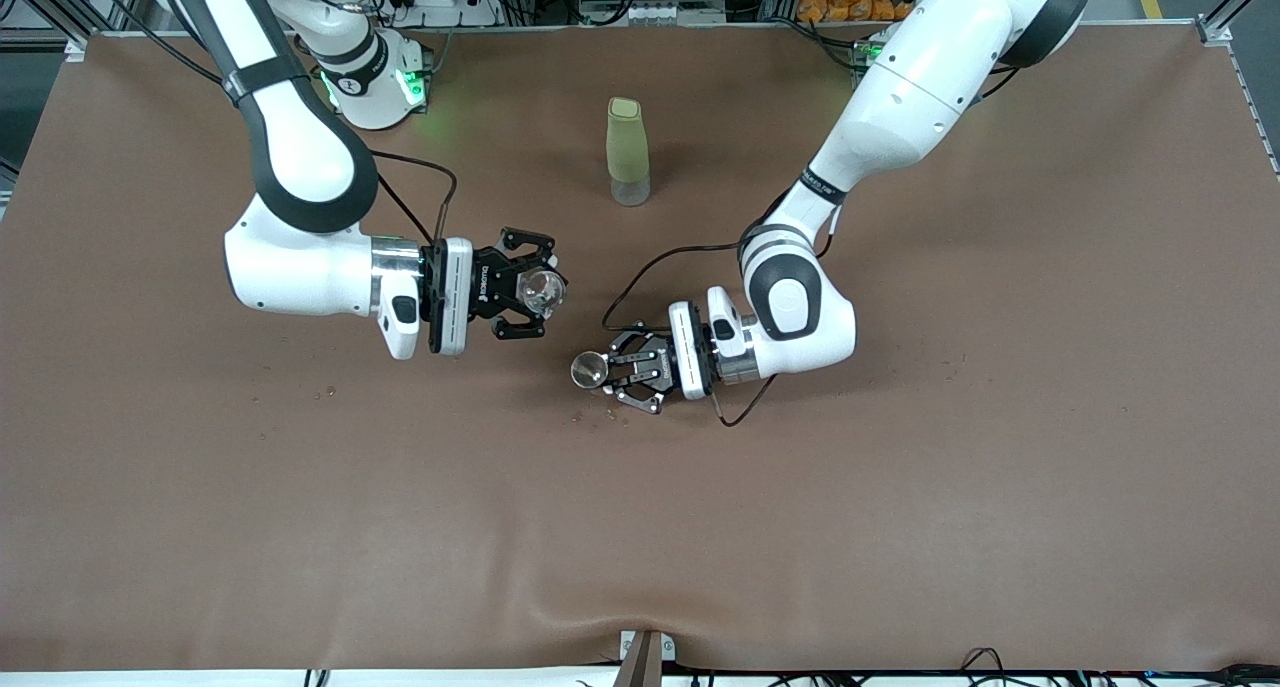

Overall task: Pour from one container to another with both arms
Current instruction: 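Bring the beaker and jigger together above the table center with both grippers, then tilt the beaker with the right gripper, pouring into the jigger held by the left, then tilt the beaker upright with the right gripper and separate both grippers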

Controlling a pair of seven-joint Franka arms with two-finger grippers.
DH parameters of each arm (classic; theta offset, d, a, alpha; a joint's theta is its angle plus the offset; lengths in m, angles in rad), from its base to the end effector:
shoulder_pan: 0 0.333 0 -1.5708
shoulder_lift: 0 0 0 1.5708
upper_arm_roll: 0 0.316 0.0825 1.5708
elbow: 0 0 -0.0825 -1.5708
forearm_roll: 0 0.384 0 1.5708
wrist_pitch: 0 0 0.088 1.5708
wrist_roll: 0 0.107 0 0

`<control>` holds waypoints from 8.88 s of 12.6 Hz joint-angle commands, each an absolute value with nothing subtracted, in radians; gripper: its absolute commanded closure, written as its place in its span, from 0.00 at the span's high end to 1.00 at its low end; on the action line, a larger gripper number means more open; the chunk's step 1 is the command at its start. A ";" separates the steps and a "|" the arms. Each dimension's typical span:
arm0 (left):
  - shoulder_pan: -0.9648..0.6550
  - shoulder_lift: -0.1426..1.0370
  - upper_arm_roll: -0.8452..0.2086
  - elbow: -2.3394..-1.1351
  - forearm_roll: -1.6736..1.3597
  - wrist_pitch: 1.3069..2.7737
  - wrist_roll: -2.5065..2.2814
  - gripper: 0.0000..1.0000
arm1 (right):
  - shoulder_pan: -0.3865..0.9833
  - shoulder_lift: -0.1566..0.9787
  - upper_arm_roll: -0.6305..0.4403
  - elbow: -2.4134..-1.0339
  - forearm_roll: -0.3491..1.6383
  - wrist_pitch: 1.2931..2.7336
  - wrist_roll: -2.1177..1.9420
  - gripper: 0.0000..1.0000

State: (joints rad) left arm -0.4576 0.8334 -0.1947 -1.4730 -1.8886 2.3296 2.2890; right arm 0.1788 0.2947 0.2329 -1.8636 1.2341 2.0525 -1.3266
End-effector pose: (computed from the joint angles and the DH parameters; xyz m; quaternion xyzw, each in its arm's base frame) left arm 0.5930 -0.4376 0.2102 0.6133 -0.4654 0.4592 0.4431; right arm 0.5631 0.2908 0.3897 -0.7393 -0.4174 -0.1900 0.4931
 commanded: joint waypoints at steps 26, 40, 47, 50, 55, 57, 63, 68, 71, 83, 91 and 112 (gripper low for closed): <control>-0.486 0.706 -0.209 -1.726 -2.125 2.387 2.510 0.00 | 0.267 0.393 0.273 -1.824 1.230 2.250 -0.939 0.00; -0.480 0.716 -0.209 -1.713 -2.115 2.381 2.549 0.00 | 0.273 0.387 0.273 -1.835 1.209 2.214 -0.780 0.00; -0.460 0.716 -0.207 -1.701 -2.111 2.378 2.577 0.00 | 0.279 0.387 0.273 -1.833 1.213 2.184 -0.727 0.00; -0.459 0.718 -0.207 -1.701 -2.111 2.359 2.579 0.00 | 0.284 0.387 0.273 -1.830 1.216 2.186 -0.693 0.00; -0.468 0.718 -0.207 -1.707 -2.112 2.358 2.583 0.00 | 0.293 0.399 0.273 -1.819 1.229 2.198 -0.693 0.00; -0.463 0.716 -0.207 -1.712 -2.112 2.356 2.585 0.00 | 0.293 0.408 0.273 -1.816 1.255 2.198 -0.687 0.00; -0.457 0.715 -0.207 -1.736 -2.111 2.316 2.646 0.00 | 0.295 0.423 0.273 -1.816 1.339 2.201 -0.670 0.00; -0.457 0.718 -0.207 -1.736 -2.112 2.312 2.649 0.00 | 0.293 0.425 0.273 -1.816 1.405 2.210 -0.664 0.00; -0.456 0.718 -0.207 -1.738 -2.111 2.312 2.649 0.00 | 0.285 0.425 0.272 -1.827 1.430 2.209 -0.663 0.00; -0.440 0.716 -0.207 -1.738 -2.111 2.290 2.649 0.00 | 0.276 0.420 0.272 -1.856 1.517 2.206 -0.605 0.00; -0.440 0.718 -0.209 -1.736 -2.112 2.278 2.649 0.00 | 0.276 0.420 0.272 -1.856 1.591 2.198 -0.532 0.00; -0.342 0.718 -0.206 -1.753 -2.077 2.194 2.660 0.00 | 0.295 0.420 0.270 -1.845 1.570 2.221 -0.582 0.00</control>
State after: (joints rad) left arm -0.3734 0.7388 -0.2022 -1.7273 -2.0877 2.2252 2.6331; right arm 0.2824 0.4285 0.2722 -1.8534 1.6286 2.2061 -0.5354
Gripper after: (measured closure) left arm 0.789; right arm 0.855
